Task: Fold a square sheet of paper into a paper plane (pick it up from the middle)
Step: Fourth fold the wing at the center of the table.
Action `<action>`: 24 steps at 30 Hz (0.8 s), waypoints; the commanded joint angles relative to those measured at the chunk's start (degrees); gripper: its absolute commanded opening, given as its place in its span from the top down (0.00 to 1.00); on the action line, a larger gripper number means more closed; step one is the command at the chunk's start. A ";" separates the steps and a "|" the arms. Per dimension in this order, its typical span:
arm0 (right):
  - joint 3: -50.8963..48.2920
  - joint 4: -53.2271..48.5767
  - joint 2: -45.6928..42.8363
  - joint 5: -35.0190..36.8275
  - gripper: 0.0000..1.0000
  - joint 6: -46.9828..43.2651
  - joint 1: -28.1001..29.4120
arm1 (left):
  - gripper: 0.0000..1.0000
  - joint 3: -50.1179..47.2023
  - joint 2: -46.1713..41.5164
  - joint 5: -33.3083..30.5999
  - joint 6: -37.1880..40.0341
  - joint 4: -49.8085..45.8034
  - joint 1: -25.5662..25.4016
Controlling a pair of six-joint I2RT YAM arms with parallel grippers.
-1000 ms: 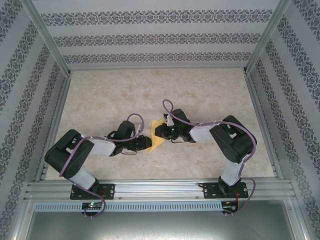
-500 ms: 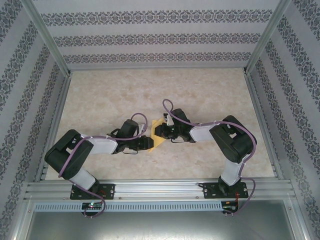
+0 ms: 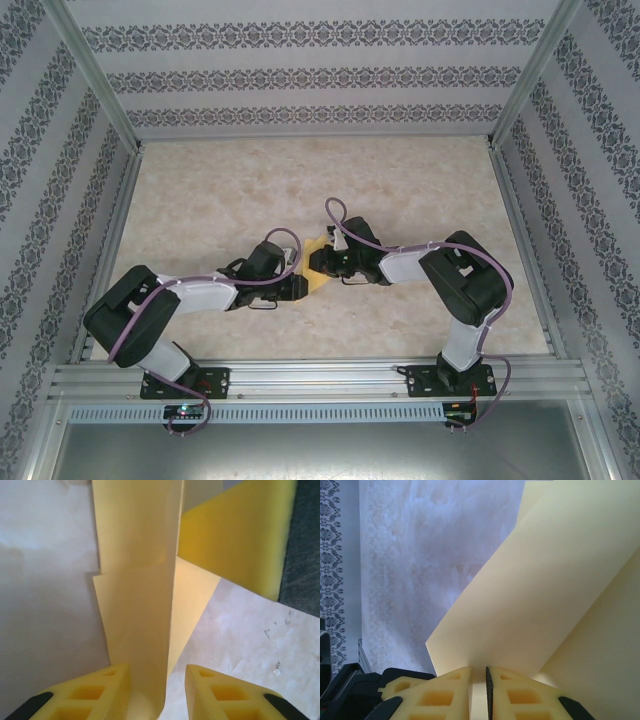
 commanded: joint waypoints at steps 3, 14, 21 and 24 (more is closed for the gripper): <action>-0.28 2.31 0.27 -0.42 0.84 1.11 -0.35 | 0.64 1.78 -0.83 -5.54 3.00 -2.47 -2.04; -0.37 2.75 0.13 -0.72 0.83 1.29 -0.31 | 0.65 3.66 1.83 -8.82 4.43 -2.40 -4.16; -0.55 2.75 -0.14 -0.57 0.83 1.35 -0.35 | 0.65 4.02 3.20 -11.84 5.13 -2.95 -4.96; -0.47 2.68 -0.18 -0.63 0.83 1.29 -0.32 | 0.67 4.21 3.41 -12.21 5.32 -2.58 -5.35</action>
